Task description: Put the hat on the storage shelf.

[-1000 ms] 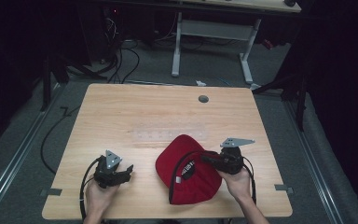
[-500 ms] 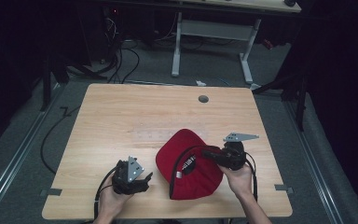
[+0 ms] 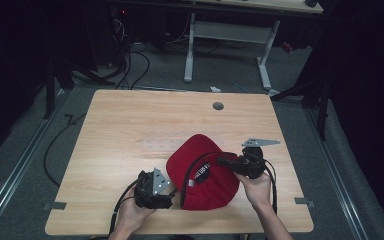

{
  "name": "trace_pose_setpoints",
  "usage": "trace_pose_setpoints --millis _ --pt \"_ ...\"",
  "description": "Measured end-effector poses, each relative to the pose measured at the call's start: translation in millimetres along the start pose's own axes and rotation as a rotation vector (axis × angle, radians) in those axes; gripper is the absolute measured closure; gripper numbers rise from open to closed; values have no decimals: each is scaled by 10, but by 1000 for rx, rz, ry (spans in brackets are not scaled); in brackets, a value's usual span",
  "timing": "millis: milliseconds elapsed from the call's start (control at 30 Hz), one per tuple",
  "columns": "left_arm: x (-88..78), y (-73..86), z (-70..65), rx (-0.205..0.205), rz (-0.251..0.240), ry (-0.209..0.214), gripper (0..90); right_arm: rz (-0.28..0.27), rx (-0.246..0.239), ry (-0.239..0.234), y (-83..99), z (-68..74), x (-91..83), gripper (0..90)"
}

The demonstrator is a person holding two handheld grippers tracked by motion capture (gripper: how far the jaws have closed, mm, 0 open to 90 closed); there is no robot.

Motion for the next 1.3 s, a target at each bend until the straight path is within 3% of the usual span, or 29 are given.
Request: trace_pose_setpoints --millis 267,667,1133,1300 --pt "14 -60 -101 -8 -12 26 156 9 11 -18 -21 48 57 831" --pt "-36 -156 -59 -43 -50 15 155 49 10 -3 49 36 90 830" --pt "-79 -199 -121 -7 -73 26 161 81 14 16 90 24 109 828" --pt "-75 -230 -122 23 -79 5 193 109 15 14 131 33 127 827"
Point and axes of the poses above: each handheld gripper's, and its own axes: x roughly forward along the jaws, y roughly out of its underside, z roughly to its left, the point moved 10 cm from there along x, roughly forward along the jaws, and after that the axes turned 4 degrees about -y, right-handed, at the moved point
